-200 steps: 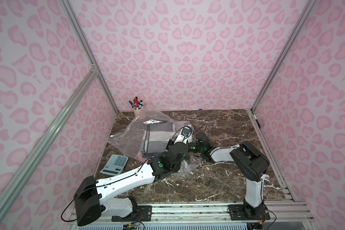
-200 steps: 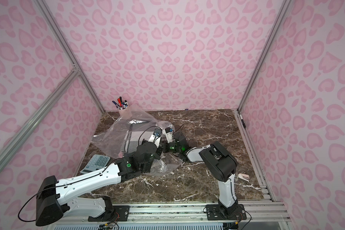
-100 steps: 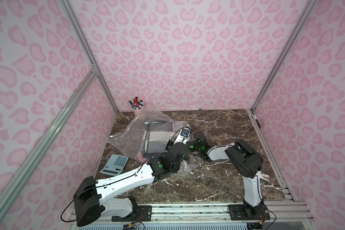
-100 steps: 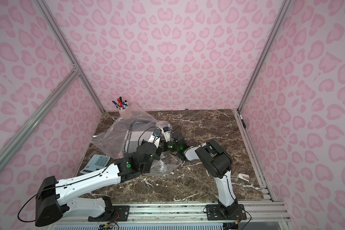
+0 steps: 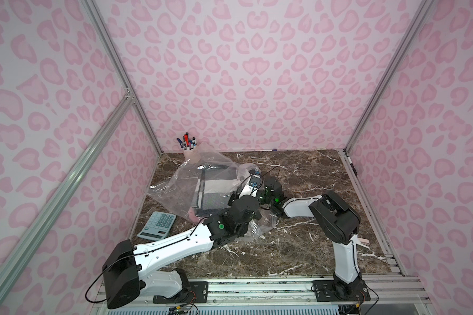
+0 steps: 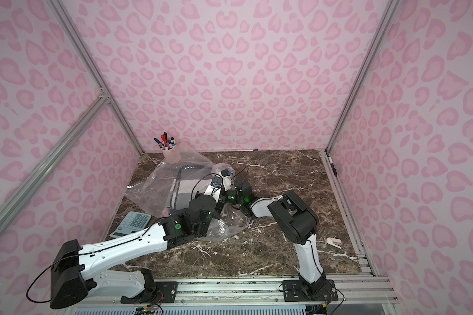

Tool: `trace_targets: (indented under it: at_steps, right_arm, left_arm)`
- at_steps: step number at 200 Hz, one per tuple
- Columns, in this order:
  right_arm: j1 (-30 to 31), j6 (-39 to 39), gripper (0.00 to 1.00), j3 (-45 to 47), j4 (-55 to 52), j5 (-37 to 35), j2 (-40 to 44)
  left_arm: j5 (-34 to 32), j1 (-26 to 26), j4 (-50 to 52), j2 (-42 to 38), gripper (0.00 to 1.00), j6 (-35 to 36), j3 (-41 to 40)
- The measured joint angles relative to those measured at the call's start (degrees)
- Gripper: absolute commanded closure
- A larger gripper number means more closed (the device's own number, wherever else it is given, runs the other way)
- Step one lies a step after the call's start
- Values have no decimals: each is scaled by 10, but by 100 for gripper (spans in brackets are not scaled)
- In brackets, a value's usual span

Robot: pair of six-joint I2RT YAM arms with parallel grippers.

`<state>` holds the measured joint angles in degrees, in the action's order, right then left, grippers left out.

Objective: Take the blanket out of the vacuum bag
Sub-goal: Take out the blanket from the vacuum bag.

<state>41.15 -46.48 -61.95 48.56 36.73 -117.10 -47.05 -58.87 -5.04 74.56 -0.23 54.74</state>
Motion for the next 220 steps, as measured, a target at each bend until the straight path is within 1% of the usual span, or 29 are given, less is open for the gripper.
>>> trace_targets:
  at_steps: [33, 52, 95, 128, 147, 177, 194, 199, 209, 220]
  right_arm:
    - [1, 0, 31, -17, 0, 6, -16]
    - [1, -16, 31, -23, 21, 13, -40]
    - [1, -65, 35, -39, 95, 34, -86]
    - [1, -74, 34, -64, 82, 40, -86]
    - [1, -70, 36, -91, 65, 45, -94]
    - [5, -62, 47, -125, 52, 50, -122]
    - [9, -60, 51, -136, 50, 52, -132]
    - [9, -59, 56, -139, 48, 54, -135]
    - [11, -59, 69, -145, 51, 56, -142]
    - [13, -58, 86, -148, 52, 56, -149]
  left_arm:
    - [0, 0, 0, 9, 96, 0, 3]
    - [0, 1, 3, 11, 96, 0, 3]
    - [0, 3, 9, 11, 96, 2, 3]
    - [0, 4, 4, 11, 96, 2, 0]
    - [-1, 7, 2, 11, 96, 2, -2]
    - [-3, 11, 4, 11, 96, 0, -5]
    - [-5, 12, 5, 11, 96, -1, -6]
    - [-5, 12, 5, 11, 96, -3, -6]
    - [-5, 13, 6, 11, 96, -3, -6]
    - [-5, 14, 7, 12, 96, -8, -6]
